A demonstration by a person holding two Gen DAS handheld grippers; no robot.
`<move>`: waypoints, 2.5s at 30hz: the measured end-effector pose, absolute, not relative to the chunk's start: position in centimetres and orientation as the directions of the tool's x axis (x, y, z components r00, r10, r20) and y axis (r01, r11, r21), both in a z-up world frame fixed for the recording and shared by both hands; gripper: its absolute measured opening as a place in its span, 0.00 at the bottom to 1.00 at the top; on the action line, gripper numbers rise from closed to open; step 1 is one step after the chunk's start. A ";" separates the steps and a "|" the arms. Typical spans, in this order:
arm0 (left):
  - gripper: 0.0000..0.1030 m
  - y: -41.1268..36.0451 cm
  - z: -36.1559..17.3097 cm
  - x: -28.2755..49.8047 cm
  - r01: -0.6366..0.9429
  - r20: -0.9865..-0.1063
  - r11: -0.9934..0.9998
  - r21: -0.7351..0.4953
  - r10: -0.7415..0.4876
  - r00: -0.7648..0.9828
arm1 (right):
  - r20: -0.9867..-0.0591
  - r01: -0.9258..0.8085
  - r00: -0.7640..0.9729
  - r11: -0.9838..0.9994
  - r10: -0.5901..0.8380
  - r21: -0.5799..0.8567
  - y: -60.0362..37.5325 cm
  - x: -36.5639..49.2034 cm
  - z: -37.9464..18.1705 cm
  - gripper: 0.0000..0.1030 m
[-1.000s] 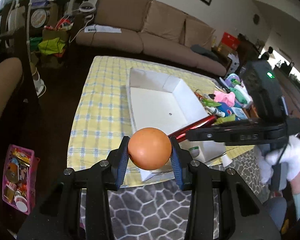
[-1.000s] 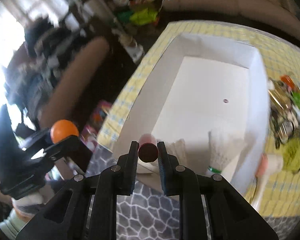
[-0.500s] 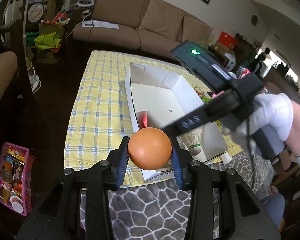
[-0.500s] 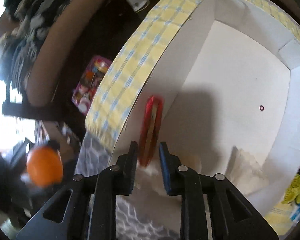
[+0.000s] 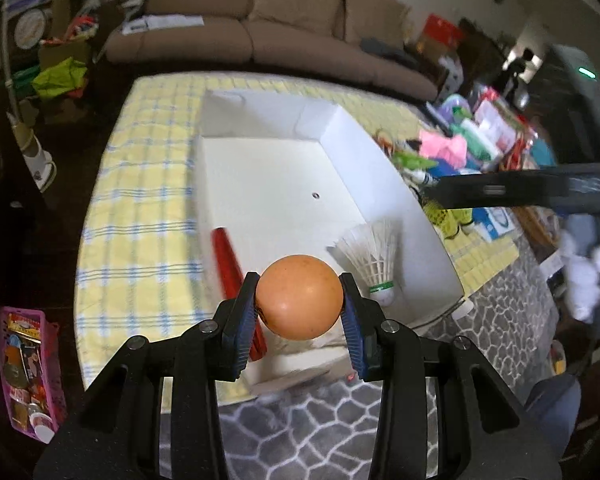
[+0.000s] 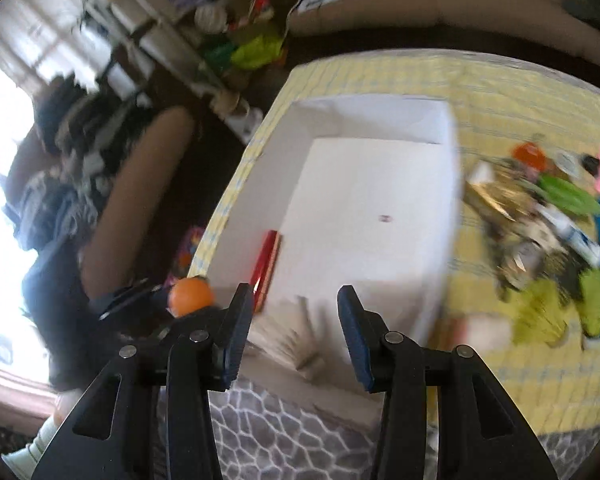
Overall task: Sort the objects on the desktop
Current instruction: 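Carry the red tube into the white box with right tool while left tool drops the ball there, then grasp the blue-white skincare box by its edge with the right tool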
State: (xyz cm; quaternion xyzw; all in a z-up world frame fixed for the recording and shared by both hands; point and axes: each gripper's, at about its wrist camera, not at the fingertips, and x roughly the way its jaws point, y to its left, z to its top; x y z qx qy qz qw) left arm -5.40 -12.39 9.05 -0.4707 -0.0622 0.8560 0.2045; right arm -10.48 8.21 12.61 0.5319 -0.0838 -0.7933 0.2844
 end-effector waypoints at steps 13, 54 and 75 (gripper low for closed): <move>0.49 -11.3 7.2 -6.2 -0.265 -0.846 -0.925 -0.273 0.362 -0.392 | -0.756 0.240 -0.348 -0.832 -0.554 0.500 18.7 -6.3 10.6 0.45; 0.93 21.8 6.4 -3.0 -0.582 -0.734 -0.702 -0.409 0.633 -0.248 | -0.779 -0.229 -0.626 -0.952 -0.016 0.204 50.2 0.7 5.8 0.61; 0.93 34.1 0.9 -8.1 -0.614 -0.750 -0.675 -0.409 0.632 -0.194 | -0.751 -0.159 -0.627 -0.910 -0.207 0.384 54.4 -5.8 1.9 0.50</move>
